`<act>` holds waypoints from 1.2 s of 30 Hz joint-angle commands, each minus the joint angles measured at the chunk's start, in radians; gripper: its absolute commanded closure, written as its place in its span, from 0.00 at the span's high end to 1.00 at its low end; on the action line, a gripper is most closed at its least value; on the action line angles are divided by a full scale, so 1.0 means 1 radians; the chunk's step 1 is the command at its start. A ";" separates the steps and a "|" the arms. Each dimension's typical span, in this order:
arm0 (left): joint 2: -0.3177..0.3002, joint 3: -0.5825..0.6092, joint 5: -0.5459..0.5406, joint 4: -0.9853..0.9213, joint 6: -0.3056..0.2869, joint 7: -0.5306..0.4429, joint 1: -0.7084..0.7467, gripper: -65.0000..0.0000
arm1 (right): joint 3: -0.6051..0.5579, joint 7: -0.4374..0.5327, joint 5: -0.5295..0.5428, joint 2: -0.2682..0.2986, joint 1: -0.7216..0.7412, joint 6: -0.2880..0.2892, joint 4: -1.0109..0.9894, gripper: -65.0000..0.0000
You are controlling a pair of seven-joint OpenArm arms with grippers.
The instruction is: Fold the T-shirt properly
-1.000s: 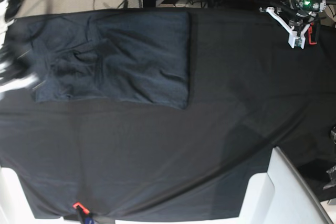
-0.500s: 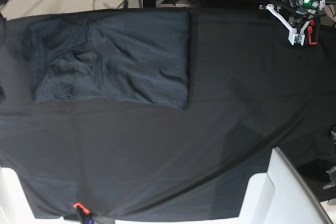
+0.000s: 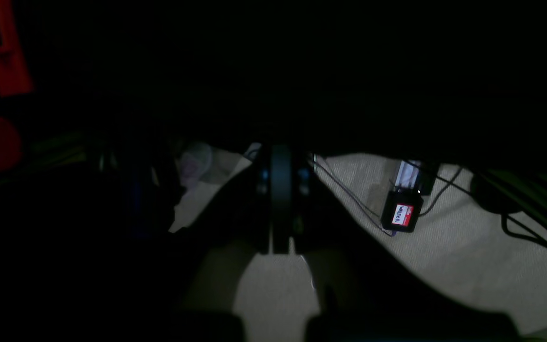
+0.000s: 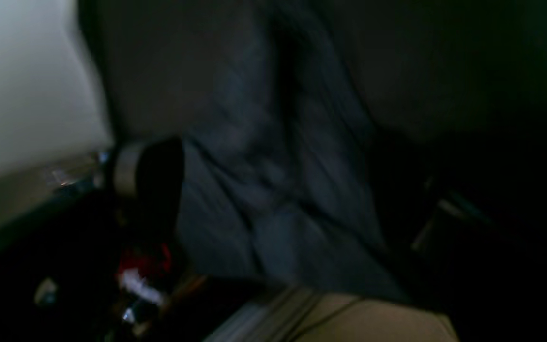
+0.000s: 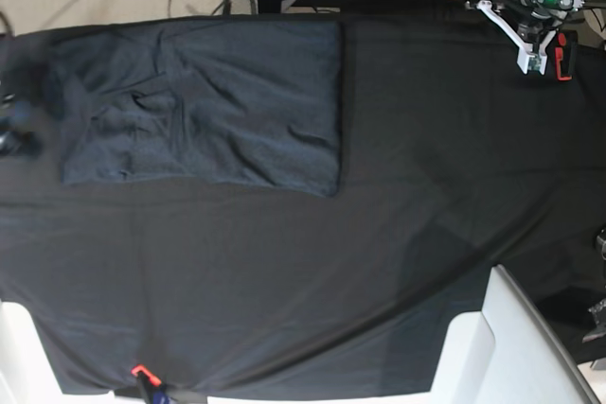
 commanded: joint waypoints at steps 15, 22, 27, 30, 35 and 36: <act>-0.015 -0.006 0.003 0.015 -0.001 -0.007 0.009 0.00 | -0.147 0.116 -0.150 -0.035 -0.010 0.023 -0.020 0.81; -0.016 -0.006 0.003 0.015 -0.001 -0.007 0.008 0.00 | -0.147 0.059 -0.330 -0.119 -0.014 0.201 -0.019 0.79; -0.016 -0.006 0.003 0.015 -0.001 -0.007 0.008 0.00 | -0.147 0.026 -0.388 -0.170 -0.034 0.222 0.037 0.61; -0.016 -0.006 0.003 0.015 -0.001 -0.007 0.008 0.00 | -0.146 0.006 -0.387 -0.179 -0.063 0.222 0.092 0.56; -0.018 -0.006 0.003 0.010 -0.001 -0.010 0.008 0.00 | -0.138 0.012 -0.388 -0.177 -0.071 0.221 0.098 0.56; -0.018 -0.006 0.003 0.010 -0.001 -0.010 0.008 0.00 | -0.138 0.012 -0.388 -0.176 -0.071 0.221 0.098 0.56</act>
